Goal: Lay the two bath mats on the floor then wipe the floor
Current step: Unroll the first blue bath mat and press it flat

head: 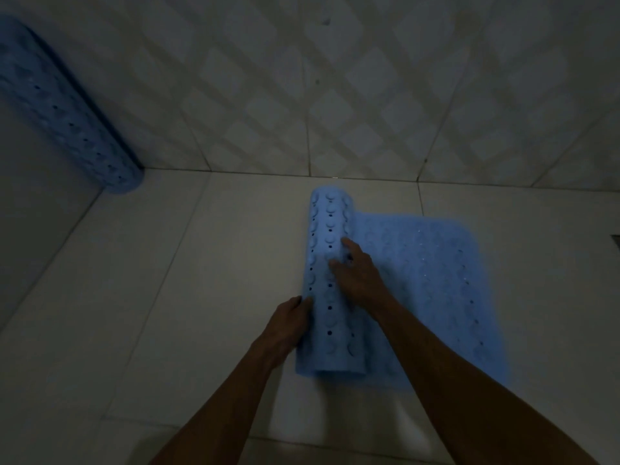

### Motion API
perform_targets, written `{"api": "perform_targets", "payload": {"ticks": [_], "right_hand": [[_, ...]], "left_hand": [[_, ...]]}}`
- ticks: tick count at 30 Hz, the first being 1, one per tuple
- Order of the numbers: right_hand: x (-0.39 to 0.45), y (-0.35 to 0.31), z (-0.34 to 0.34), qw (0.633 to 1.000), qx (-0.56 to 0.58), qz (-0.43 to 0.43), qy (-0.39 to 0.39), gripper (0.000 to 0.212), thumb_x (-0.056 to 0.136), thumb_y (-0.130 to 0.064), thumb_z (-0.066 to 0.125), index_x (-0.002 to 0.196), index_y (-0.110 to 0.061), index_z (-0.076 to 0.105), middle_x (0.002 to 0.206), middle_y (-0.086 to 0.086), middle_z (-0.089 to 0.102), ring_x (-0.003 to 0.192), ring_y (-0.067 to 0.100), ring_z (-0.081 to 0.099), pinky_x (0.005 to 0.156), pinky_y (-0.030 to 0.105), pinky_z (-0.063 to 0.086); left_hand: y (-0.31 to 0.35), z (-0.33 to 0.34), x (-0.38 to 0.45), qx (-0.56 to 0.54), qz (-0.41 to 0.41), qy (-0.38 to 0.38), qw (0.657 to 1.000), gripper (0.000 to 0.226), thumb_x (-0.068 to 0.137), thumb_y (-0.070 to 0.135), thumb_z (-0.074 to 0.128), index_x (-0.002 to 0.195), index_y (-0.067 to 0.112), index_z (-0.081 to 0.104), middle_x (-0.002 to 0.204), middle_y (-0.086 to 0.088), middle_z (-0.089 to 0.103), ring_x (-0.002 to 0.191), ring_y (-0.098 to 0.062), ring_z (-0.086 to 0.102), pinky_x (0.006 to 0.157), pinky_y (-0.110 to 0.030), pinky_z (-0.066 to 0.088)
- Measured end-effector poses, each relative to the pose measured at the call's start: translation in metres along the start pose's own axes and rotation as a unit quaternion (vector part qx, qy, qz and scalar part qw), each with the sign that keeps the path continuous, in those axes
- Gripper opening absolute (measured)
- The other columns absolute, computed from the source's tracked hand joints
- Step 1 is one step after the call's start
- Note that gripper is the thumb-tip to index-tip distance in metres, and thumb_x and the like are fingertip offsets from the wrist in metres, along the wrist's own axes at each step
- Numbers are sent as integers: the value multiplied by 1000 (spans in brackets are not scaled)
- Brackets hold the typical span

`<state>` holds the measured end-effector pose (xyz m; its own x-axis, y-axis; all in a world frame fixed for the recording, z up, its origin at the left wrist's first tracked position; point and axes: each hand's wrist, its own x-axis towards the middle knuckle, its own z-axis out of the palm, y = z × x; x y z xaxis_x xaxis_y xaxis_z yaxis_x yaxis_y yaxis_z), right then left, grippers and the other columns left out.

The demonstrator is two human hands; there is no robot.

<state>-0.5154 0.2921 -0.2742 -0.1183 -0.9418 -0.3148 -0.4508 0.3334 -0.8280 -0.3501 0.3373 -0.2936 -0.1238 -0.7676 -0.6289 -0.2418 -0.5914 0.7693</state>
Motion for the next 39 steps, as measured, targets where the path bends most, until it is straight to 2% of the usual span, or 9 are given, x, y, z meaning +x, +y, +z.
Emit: {"api": "perform_targets", "payload": {"ticks": [4,7,12,16,20,26,30,34,39], "right_hand": [[6,1,6,996,-41,73,15,66,95,-49,49,152,-25,25,154,16,29,139,38,33,114,52,30],[3,-7,24,999,22,31,-5,61,98,-34,53,151,-19,26,154,11,34,136,30,41,108,40,39],[8,-27,41,999,10,10,35,54,94,-26,59,142,-11,41,136,15,54,119,32,56,99,47,48],[7,-38,63,999,20,19,-42,50,99,-29,52,144,-14,37,141,11,50,125,29,52,104,44,44],[9,-56,89,997,41,14,-56,46,100,-29,49,142,-15,38,138,10,51,124,28,52,101,38,45],[14,-67,121,993,7,11,-113,46,104,-20,41,146,-5,34,147,15,42,132,29,44,107,36,36],[16,-76,136,993,14,-4,-121,47,104,-19,39,149,-10,32,153,8,37,139,25,38,111,33,31],[17,-76,150,992,31,-12,-125,41,104,-16,40,144,-10,39,147,10,43,134,26,43,112,35,34],[17,-73,155,993,66,15,-95,39,101,-12,43,140,-13,44,140,13,49,123,28,51,104,44,45]], "left_hand": [[10,-18,0,20,15,28,999,33,105,43,43,122,19,58,125,-8,64,110,-26,63,100,-44,51],[11,-29,1,44,30,39,998,80,82,71,52,146,24,44,138,-3,58,121,-25,60,104,-48,49],[-1,-56,11,67,52,85,993,99,69,87,41,138,17,54,135,-6,62,117,-25,63,103,-46,50],[1,-78,6,63,38,93,993,103,67,90,44,139,17,54,133,-7,63,115,-26,63,102,-46,51],[11,-95,-5,113,41,109,987,73,93,70,43,143,17,49,139,-7,58,121,-26,59,106,-43,47],[-4,-116,-6,171,38,114,978,47,103,37,50,145,17,44,138,-5,58,121,-24,58,102,-34,48],[-14,-129,0,146,8,122,982,63,90,53,51,139,14,51,134,-10,62,113,-29,64,99,-41,52],[-13,-134,-4,190,23,169,967,46,104,29,49,144,6,44,135,-5,57,122,-29,57,81,-16,37],[-18,-146,1,241,87,195,947,49,96,13,64,140,3,46,126,-18,62,106,-27,62,73,-15,35]]}}
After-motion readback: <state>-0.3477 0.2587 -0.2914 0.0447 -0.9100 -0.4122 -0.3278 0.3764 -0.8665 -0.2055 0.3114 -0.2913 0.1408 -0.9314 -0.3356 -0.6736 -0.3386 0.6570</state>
